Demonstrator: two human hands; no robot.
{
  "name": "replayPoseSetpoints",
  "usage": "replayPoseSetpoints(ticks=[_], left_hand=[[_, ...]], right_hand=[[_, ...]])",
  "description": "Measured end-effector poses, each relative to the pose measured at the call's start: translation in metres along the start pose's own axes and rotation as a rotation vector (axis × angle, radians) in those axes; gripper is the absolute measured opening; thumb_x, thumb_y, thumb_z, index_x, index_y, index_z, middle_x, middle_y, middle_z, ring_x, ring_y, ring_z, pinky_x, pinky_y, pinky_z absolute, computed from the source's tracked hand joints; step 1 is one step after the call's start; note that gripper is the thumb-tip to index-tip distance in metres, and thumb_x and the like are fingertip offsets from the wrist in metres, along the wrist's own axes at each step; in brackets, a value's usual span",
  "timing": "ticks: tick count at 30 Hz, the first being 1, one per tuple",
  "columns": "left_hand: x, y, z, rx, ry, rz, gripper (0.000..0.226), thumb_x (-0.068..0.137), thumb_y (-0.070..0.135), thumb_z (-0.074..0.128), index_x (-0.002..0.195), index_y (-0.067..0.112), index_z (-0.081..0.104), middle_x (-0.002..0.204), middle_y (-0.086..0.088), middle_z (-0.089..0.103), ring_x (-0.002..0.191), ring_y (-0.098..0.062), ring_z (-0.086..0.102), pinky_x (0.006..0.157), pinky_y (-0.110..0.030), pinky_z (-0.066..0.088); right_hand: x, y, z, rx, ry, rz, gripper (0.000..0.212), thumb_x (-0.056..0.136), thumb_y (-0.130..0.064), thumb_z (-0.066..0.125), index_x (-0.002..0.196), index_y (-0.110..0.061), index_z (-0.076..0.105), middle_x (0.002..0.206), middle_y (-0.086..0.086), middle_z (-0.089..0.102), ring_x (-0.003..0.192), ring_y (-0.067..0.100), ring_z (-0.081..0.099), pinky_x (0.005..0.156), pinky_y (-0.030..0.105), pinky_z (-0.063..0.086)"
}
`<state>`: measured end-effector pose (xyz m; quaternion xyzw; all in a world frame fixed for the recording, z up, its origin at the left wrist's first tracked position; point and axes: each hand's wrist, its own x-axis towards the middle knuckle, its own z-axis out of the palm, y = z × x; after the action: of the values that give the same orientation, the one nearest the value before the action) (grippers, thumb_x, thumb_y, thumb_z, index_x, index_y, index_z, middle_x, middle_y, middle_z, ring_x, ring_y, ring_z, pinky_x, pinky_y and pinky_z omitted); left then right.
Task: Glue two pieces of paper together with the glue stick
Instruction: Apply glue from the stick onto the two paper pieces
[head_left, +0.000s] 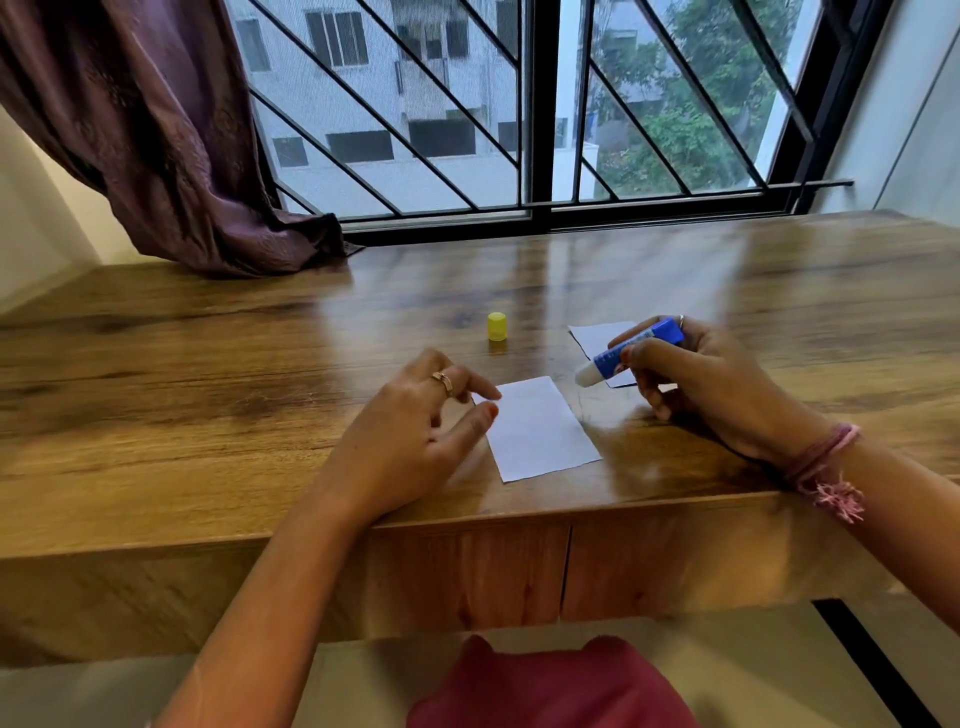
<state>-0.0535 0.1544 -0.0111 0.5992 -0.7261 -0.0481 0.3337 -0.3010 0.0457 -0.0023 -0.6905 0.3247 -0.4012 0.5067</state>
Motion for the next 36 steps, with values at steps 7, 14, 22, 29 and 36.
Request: replayPoseSetpoints(ticks=[7,14,22,29,36], left_hand=[[0.000,0.001,-0.001,0.053,-0.235,0.052,0.035,0.084,0.048,0.038,0.109,0.049,0.063,0.120,0.032,0.054,0.107,-0.005,0.033,0.094,-0.023,0.030],[0.000,0.005,0.000,0.140,-0.259,0.036,0.056,0.074,0.062,0.020,0.119,0.054,0.053,0.116,0.030,0.045,0.108,-0.006,0.029,0.102,-0.035,0.026],[0.002,0.005,0.001,0.127,-0.271,0.028,0.052,0.075,0.060,0.019,0.117,0.057,0.048,0.113,0.029,0.045,0.106,-0.007,0.029,0.100,-0.033,0.026],[0.003,0.004,0.003,0.133,-0.270,0.002,0.045,0.085,0.050,0.025,0.121,0.051,0.053,0.113,0.030,0.045,0.108,-0.004,0.029,0.102,-0.031,0.024],[0.002,0.006,0.002,0.124,-0.283,-0.013,0.044,0.086,0.046,0.028,0.121,0.049,0.054,0.115,0.028,0.047,0.108,-0.008,0.031,0.102,-0.032,0.026]], right_hand=[[-0.004,-0.002,0.000,-0.015,0.007,-0.011,0.010,0.090,-0.012,0.055,0.094,-0.008,0.063,0.055,0.002,0.055,0.046,0.010,0.048,0.042,0.021,0.043],[-0.013,-0.002,0.006,0.044,0.083,0.026,0.007,0.087,-0.011,0.060,0.090,-0.008,0.065,0.052,-0.004,0.056,0.044,0.009,0.049,0.042,0.021,0.044],[-0.021,0.000,0.014,-0.198,0.166,-0.039,0.004,0.080,-0.017,0.065,0.078,-0.014,0.065,0.044,-0.002,0.048,0.036,0.016,0.044,0.044,0.029,0.038],[-0.024,-0.004,0.017,-0.481,0.173,-0.129,0.014,0.074,-0.030,0.069,0.076,-0.016,0.066,0.046,-0.007,0.048,0.041,0.006,0.041,0.043,0.016,0.031],[-0.022,-0.005,0.016,-0.533,0.187,-0.116,0.011,0.078,-0.022,0.067,0.079,-0.011,0.067,0.058,0.000,0.051,0.047,0.007,0.039,0.048,0.016,0.031]])
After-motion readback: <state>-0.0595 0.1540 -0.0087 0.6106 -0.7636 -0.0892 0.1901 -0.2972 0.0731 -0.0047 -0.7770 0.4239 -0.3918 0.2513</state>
